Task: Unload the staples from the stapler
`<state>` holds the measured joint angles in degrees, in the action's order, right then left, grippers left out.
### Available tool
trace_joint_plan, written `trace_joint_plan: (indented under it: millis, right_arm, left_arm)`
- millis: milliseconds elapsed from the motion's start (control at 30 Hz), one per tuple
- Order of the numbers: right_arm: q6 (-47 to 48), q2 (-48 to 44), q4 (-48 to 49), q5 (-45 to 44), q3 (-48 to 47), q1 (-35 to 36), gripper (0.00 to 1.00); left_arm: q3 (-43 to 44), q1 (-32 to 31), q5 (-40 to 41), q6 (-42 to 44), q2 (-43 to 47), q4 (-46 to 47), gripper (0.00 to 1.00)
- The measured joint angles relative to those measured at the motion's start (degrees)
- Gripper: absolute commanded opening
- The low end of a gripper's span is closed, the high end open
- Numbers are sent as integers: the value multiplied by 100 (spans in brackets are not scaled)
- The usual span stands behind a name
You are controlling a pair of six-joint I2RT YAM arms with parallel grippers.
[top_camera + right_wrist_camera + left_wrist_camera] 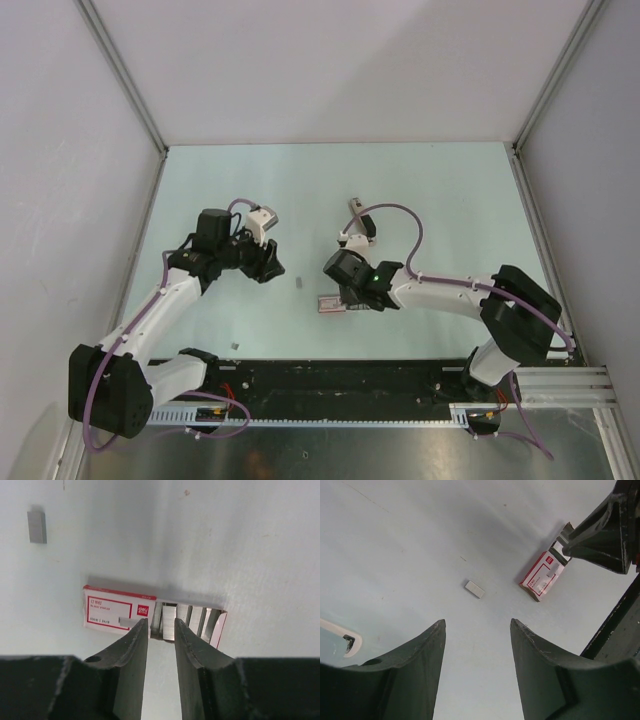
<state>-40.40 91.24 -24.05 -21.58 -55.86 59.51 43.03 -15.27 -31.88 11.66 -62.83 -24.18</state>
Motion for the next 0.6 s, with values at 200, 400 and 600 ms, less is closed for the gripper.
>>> trace_joint_plan:
  millis: [200,400,600]
  right_arm:
    - [107,11,168,-9,0,-184,27]
    - [205,188,313,-50,-2,-271,25]
    - [299,365,345,-70,-11,-313,23]
  left_arm:
    - [0,0,-4,0,0,-22,59]
    - [0,-9,-4,0,0,-42,59]
    - [0,-11,-7,2,0,-44,59]
